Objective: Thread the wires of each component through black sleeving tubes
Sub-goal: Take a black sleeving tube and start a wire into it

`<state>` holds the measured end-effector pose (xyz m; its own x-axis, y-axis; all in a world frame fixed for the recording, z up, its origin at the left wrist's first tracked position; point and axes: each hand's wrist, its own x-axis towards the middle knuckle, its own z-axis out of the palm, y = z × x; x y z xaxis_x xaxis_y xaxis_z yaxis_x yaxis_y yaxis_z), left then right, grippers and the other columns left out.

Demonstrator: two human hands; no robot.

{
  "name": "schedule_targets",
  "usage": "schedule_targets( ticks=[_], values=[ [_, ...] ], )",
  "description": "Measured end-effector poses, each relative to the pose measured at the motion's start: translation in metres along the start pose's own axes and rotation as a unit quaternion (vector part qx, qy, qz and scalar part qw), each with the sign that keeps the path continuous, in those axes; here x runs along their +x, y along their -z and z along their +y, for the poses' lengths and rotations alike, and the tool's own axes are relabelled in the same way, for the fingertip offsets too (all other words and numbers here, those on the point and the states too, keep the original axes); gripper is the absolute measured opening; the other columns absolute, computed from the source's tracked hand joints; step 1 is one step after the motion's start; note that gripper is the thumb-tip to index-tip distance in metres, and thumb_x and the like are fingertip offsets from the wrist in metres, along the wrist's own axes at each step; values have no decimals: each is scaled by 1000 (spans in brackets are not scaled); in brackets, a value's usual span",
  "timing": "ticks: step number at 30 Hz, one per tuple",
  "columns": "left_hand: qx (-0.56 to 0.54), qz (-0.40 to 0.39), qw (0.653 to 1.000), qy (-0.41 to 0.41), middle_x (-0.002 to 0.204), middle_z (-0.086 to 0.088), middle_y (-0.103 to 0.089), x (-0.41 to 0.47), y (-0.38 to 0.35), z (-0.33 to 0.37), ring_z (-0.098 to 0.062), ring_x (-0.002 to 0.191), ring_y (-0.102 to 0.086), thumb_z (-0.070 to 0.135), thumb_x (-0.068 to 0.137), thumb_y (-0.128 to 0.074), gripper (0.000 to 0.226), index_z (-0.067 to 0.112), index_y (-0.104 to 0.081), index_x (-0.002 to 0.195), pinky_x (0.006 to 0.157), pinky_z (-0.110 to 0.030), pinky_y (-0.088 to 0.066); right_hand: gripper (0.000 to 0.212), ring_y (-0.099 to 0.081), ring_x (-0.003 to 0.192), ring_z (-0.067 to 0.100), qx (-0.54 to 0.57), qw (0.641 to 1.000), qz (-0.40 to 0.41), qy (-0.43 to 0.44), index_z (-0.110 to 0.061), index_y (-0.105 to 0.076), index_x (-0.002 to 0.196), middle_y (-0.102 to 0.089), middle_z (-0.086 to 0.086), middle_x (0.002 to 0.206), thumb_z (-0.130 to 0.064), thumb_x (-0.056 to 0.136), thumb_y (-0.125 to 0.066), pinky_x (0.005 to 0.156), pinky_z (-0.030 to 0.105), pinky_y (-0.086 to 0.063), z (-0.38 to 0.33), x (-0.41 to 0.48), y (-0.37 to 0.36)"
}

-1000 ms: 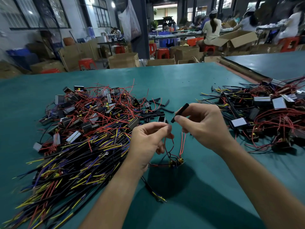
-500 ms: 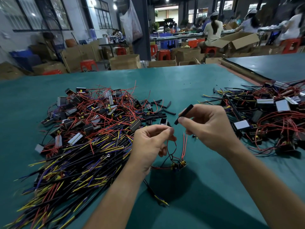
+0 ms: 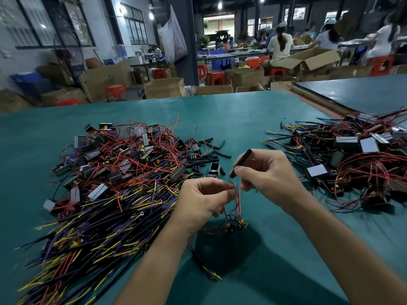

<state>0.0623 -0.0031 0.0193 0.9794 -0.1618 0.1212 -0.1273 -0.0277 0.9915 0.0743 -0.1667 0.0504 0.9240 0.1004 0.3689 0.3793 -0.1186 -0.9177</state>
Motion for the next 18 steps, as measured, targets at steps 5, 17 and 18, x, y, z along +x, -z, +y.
schedule_targets(
  ticks=[5, 17, 18],
  values=[
    [25, -49, 998, -15, 74, -19, -71, -2, -3, 0, -10, 44, -45, 14, 82, -74, 8, 9, -75, 76, 42, -17, -37, 14, -52, 44, 13, -12, 1000, -12, 21, 0, -66, 72, -60, 10, 57, 5, 85, -64, 46, 24, -43, 0, -1, -2],
    [42, -70, 997, -3, 57, 4, -66, -7, -8, 7, -5, 41, -41, 1, 89, -63, 17, 9, -70, 76, 40, -12, -33, 13, -51, 50, 13, -34, 995, -90, -7, -2, -70, 74, -63, 13, 60, 2, 86, -66, 49, 24, -42, -1, -3, 3],
    [45, -66, 997, -2, 56, 4, -65, -7, -8, 7, -5, 41, -42, 1, 89, -62, 20, 10, -69, 72, 40, -12, -32, 14, -51, 50, 14, -35, 995, -93, -9, -2, -70, 73, -63, 17, 61, 2, 85, -65, 49, 24, -41, -2, -3, 4]
  ],
)
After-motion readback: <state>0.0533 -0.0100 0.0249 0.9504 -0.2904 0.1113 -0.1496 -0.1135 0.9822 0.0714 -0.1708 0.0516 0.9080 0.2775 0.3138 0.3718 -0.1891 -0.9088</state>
